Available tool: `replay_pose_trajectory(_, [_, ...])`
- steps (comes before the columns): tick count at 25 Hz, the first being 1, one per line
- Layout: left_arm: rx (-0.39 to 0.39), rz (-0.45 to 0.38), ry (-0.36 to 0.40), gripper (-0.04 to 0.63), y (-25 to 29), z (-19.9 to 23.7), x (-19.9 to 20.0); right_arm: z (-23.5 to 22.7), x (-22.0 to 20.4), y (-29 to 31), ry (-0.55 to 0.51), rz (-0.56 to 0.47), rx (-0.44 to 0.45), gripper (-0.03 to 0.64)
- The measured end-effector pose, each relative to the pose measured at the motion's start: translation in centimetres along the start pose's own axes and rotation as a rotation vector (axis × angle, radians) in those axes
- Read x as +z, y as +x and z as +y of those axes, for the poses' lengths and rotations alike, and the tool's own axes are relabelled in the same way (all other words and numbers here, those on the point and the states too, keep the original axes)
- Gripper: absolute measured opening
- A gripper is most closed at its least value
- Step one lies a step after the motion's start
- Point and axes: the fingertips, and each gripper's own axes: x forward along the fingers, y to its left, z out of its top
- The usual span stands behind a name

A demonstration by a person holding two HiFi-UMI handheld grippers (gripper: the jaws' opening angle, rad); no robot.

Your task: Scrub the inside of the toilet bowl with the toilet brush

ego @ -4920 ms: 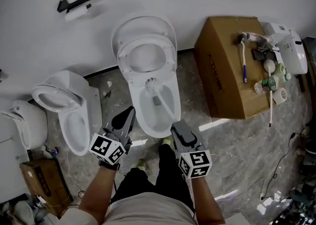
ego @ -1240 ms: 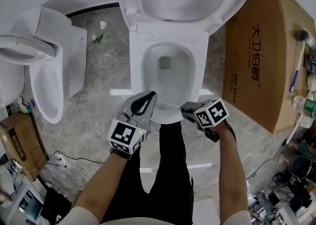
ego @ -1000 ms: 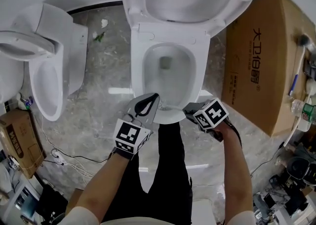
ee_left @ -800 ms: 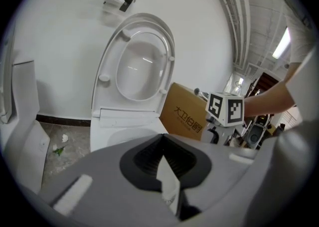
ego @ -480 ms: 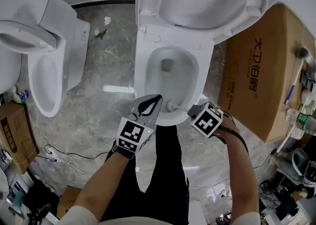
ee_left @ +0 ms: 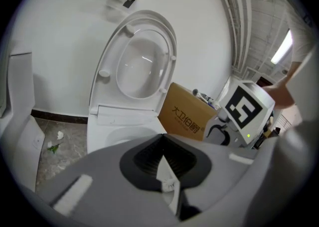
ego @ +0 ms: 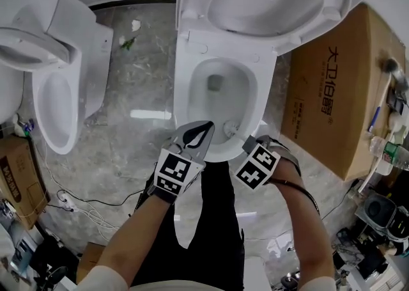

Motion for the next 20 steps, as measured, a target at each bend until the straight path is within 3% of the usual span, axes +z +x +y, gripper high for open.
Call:
replay_pose_trajectory(10, [-0.039, 0.004, 0.02, 0.006, 0.2, -0.3, -0.7, -0.6, -0.1, 0.3, -0.006, 0.01, -0.27, 0.164])
replay_pose_trajectory(20, [-0.071, 0.027, 0.056, 0.006, 1.1, -1.1, -1.6, -2.5, -0.1, 0.6, 0.055, -0.058, -0.415, 0.164])
